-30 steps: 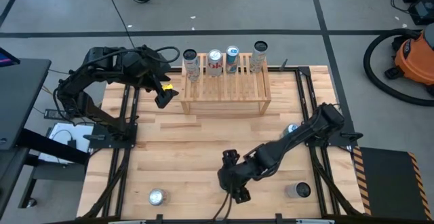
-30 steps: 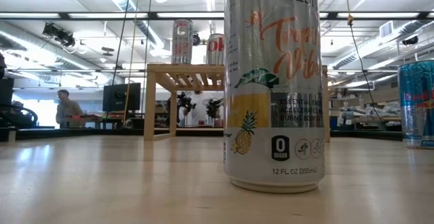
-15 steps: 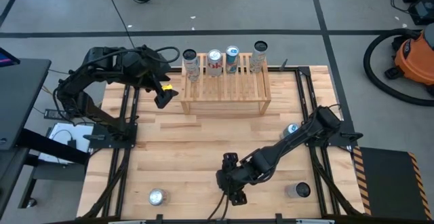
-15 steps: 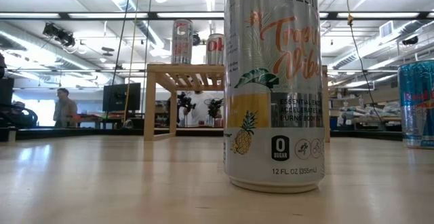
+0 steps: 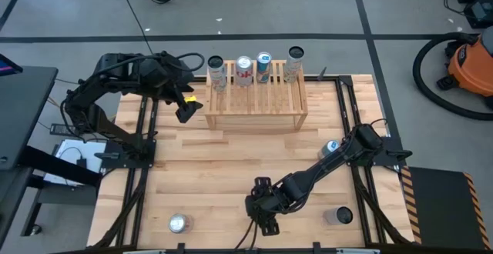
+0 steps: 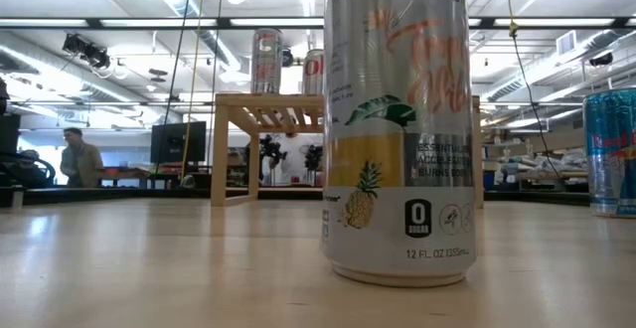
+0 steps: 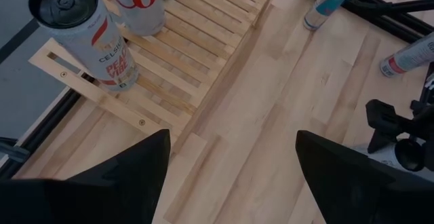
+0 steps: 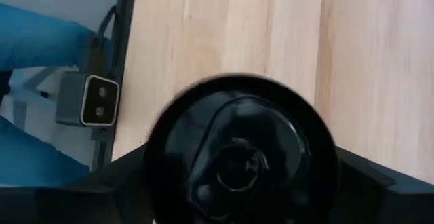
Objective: Place canned beverage on shelf
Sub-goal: Put the white yellow soda can on the shelf aligned with the other yellow soda can
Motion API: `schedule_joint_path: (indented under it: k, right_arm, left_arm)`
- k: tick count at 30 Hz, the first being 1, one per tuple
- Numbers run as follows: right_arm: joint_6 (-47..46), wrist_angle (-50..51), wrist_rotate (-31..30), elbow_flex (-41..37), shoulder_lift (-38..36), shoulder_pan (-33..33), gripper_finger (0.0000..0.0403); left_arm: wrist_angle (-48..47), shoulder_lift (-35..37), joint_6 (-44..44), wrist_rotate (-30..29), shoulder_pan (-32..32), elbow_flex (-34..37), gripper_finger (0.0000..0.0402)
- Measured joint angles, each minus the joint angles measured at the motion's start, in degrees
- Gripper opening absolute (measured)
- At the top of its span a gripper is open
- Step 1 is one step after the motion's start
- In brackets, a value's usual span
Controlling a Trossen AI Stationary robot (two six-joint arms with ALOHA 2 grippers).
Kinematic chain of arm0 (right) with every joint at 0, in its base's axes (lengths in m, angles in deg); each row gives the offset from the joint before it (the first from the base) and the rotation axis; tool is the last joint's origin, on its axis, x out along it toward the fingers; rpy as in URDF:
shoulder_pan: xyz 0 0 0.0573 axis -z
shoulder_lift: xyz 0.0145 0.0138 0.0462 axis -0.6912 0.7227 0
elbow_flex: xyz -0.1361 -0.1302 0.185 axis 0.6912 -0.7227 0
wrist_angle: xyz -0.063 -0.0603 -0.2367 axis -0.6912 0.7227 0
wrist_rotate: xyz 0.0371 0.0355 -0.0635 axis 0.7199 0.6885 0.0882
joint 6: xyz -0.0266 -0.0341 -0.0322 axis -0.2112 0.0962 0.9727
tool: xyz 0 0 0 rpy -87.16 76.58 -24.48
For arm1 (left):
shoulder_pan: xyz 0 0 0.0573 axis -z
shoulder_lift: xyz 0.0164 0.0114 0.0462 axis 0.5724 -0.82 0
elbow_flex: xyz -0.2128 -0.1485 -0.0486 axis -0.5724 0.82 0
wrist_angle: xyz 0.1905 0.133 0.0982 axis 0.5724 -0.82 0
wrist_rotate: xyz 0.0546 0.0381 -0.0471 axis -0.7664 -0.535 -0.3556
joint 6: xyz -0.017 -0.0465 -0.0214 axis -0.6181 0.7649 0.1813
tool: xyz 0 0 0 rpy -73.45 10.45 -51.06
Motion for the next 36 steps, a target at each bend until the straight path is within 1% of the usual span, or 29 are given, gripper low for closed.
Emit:
schedule_joint_path:
  k: [5, 6, 13, 17, 21, 24, 29, 36]
  right_arm:
    - [-1.76, 0.07, -0.59, -0.01, 0.01, 0.01, 0.027]
    - [-2.31, 0.07, -1.0, -0.01, 0.01, -0.01, 0.0265]
    - [-5.63, 0.43, -1.53, -0.01, -0.26, 0.69, 0.0265]
    - [-7.28, 3.77, -3.15, 0.08, -1.59, 1.22, 0.0265]
    - [-7.33, 8.4, -7.39, 0.99, -4.97, 1.9, 0.0265]
    - [-7.32, 11.12, -8.3, 1.04, -8.17, 3.1, 0.0265]
    - [-7.1, 15.88, -12.65, 1.08, -15.08, 5.86, 0.0265]
    - [-6.25, 23.62, -13.16, 1.08, -24.87, 13.1, 0.0269]
  left_arm:
    - [0.01, 0.0, 0.36, 0.0, 0.0, 0.0, 0.0321]
    - [0.01, 0.0, 0.36, 0.02, 0.0, 0.0, 0.0321]
    - [0.0, 0.0, 0.36, 0.0, 0.0, 0.0, 0.0321]
    - [-0.02, 0.0, 0.36, 0.0, 0.0, 0.0, 0.0321]
    - [-0.17, 0.0, -0.55, 0.01, 0.0, 0.0, 0.0321]
    - [-0.2, 0.0, -0.82, 0.0, 0.0, 0.0, 0.0321]
    - [-0.64, 0.0, -1.02, 0.0, 0.0, 0.0, 0.0321]
    - [-0.87, 0.0, -2.04, 0.02, 0.02, 0.0, 0.0321]
